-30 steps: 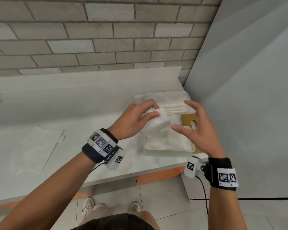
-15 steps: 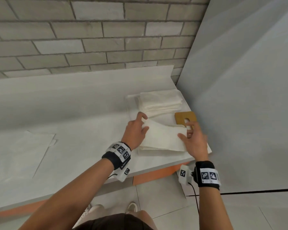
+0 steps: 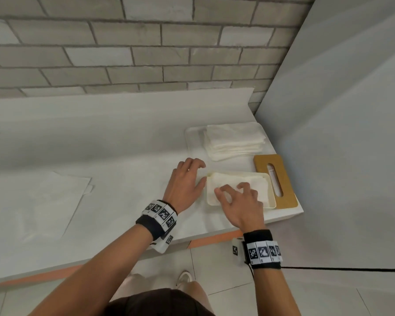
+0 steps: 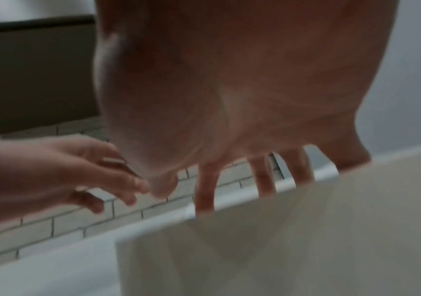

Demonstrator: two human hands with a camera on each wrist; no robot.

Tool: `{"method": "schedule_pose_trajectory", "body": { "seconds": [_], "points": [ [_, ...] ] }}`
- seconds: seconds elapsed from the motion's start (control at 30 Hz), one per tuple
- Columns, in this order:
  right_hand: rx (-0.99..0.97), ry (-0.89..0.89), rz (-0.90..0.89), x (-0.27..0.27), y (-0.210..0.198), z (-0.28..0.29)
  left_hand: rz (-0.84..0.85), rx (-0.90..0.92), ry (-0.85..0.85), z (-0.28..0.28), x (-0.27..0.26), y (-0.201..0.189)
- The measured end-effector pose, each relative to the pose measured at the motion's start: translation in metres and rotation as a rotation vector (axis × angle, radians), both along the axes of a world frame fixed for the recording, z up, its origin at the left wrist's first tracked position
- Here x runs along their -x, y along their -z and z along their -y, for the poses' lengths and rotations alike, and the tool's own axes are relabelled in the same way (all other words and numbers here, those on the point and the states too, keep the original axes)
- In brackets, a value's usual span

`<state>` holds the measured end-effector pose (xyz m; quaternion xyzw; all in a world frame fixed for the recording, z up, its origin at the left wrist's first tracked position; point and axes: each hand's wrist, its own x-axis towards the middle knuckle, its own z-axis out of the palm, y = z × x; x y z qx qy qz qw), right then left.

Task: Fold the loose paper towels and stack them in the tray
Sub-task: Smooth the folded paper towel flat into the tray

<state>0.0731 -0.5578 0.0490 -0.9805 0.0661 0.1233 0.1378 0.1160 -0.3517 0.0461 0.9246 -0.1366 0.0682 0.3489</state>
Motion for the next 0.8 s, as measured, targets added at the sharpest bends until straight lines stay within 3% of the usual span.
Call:
{"method": "schedule_pose_trajectory", "body": {
  "seconds": [0.13, 0.3, 0.4, 0.5, 0.63, 0.7, 0.8],
  "points": [
    [0.004, -0.01, -0.084, -0.004, 0.002, -0.011, -0.057, 0.025, -0.039, -0.076, 0.006, 0.002],
    [0.047, -0.006, -0.098, -0.002, 0.007, -0.019, -0.109, 0.045, -0.25, -0.205, 0.018, 0.007],
    [0.009, 0.108, 0.266, -0.004, 0.003, -0.057, -0.123, -0.019, -0.398, -0.297, 0.026, 0.023],
    [-0.118, 0.035, 0.579, -0.008, 0.001, -0.134, -0.216, -0.093, -0.547, -0.383, 0.03, 0.045],
    [-0.338, -0.135, 0.405, -0.023, 0.026, -0.26, -0.466, -0.153, -0.678, -0.446, 0.019, 0.066],
    [-0.401, -0.159, 0.296, -0.033, 0.044, -0.318, -0.614, -0.232, -0.641, -0.452, 0.016, 0.068],
    [-0.475, -0.195, 0.113, -0.044, 0.067, -0.395, -0.639, -0.227, -0.548, -0.451, 0.014, 0.076]
  ]
}}
